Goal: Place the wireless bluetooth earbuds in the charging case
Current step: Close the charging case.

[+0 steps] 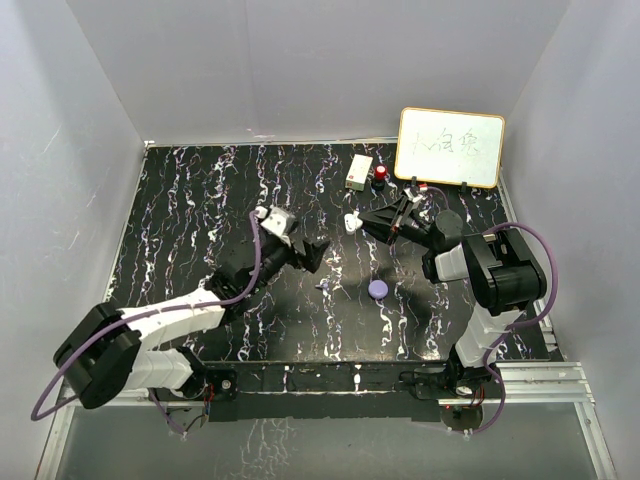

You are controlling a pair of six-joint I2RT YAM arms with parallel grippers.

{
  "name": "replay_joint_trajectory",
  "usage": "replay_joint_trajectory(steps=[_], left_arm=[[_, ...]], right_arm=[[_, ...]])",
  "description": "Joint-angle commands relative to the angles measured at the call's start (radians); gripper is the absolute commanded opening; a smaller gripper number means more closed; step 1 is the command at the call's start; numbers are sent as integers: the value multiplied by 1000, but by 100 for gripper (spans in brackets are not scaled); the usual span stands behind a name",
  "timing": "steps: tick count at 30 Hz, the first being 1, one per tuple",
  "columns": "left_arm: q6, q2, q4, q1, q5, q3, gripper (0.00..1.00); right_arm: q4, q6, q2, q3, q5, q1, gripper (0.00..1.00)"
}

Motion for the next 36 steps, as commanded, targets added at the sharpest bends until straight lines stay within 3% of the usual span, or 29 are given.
replay_joint_trajectory(steps=[1,9,16,25,36], left_arm=[[84,61,26,-47,-60,4,99],[265,284,201,-148,-157,110,99],[377,442,432,-161,-208,153,99],[475,549,590,-164,-250,200,99],[517,625,650,-163,-242,258,99]], right_arm=[[-30,-43,-25,56,41,7,0],[-100,-53,-39,82,97,17,0],[-120,-53,-84,79,95,17,0],[-97,-50,-89,39,93,17,0],[-82,-45,-98,15,88,17,0]])
